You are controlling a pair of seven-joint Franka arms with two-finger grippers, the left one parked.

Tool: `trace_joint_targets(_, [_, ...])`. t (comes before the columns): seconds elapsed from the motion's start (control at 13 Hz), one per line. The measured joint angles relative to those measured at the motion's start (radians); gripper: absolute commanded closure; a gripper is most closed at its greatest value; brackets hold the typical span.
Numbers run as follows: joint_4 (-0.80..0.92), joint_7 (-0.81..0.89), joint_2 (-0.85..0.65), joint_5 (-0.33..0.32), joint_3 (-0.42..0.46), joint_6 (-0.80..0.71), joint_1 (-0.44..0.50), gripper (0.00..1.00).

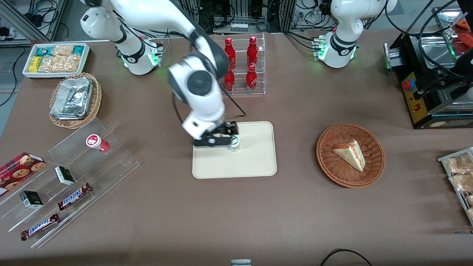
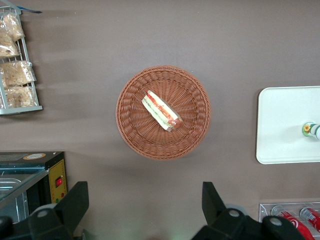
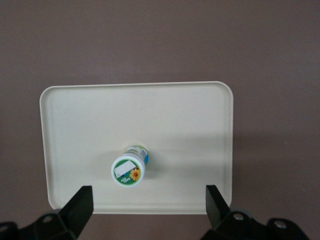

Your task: Place green gum on tray

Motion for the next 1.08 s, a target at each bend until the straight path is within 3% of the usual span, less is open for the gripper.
trace_joint_targets(0.23, [-0.02, -0.062, -0.164, 0.0, -0.004, -0.183, -0.104, 0.0])
trace_joint_targets(0.54, [-0.043, -0.286, -0.303, -0.016, -0.008, -0.382, -0.307, 0.0])
trace_joint_targets(0.77, [-0.091, -0.447, -0.348, -0.095, -0.009, -0.418, -0.424, 0.0])
trace_joint_targets(1.08, [-0.154, -0.612, -0.386, -0.101, -0.009, -0.419, -0.57, 0.0])
